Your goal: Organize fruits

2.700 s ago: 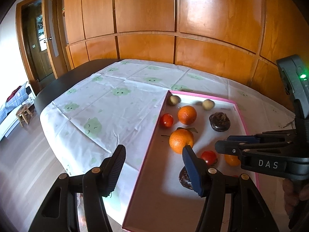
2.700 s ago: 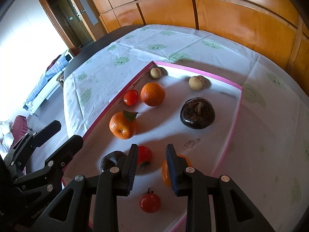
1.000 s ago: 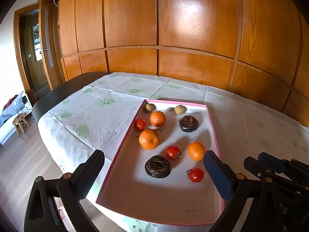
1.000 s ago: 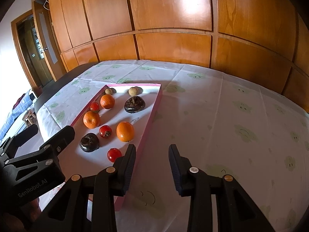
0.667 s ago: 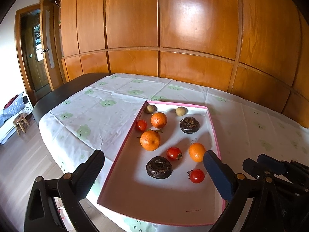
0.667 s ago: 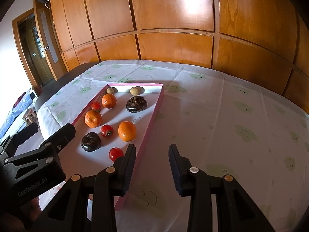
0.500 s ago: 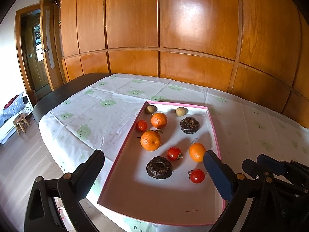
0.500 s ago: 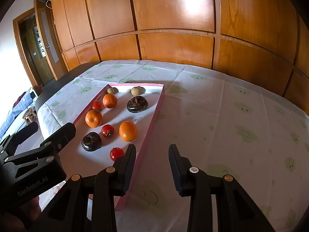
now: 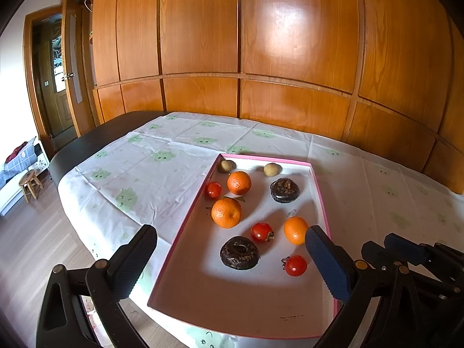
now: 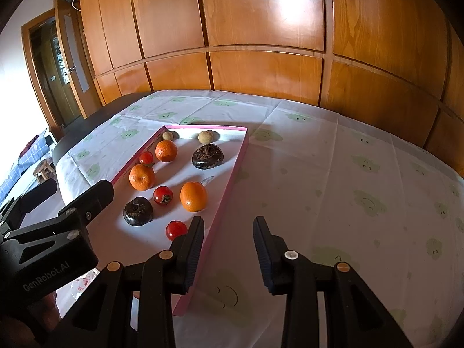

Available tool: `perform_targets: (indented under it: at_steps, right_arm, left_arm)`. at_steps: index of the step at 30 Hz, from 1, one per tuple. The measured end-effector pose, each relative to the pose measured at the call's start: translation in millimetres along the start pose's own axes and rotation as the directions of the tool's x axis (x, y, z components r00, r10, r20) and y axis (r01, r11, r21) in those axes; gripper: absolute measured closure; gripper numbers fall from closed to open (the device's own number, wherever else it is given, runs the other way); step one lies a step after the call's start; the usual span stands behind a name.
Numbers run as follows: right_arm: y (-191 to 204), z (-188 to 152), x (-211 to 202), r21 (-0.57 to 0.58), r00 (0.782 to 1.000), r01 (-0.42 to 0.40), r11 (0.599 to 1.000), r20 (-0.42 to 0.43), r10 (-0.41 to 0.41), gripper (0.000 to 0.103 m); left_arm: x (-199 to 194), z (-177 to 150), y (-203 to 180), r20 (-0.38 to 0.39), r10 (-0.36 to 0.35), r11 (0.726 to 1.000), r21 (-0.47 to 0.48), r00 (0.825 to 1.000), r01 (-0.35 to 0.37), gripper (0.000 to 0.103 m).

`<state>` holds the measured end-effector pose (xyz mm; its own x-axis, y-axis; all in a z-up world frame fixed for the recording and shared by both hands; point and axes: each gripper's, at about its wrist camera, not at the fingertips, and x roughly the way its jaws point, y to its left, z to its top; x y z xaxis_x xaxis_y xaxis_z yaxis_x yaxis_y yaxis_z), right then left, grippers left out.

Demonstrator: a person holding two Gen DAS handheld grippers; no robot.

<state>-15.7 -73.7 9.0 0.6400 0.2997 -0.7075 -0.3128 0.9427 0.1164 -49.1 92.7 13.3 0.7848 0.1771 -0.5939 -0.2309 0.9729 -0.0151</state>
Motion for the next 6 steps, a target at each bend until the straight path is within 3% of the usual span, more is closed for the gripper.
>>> perform_targets:
  at_steps: [6]
  right_arm:
    - [-11, 4, -2, 0.02, 1.0, -0.004, 1.0, 0.002, 0.004, 0.068]
  left_arm:
    - [1, 1, -1, 0.0, 0.007, 1.0, 0.001, 1.0, -0.007, 0.001]
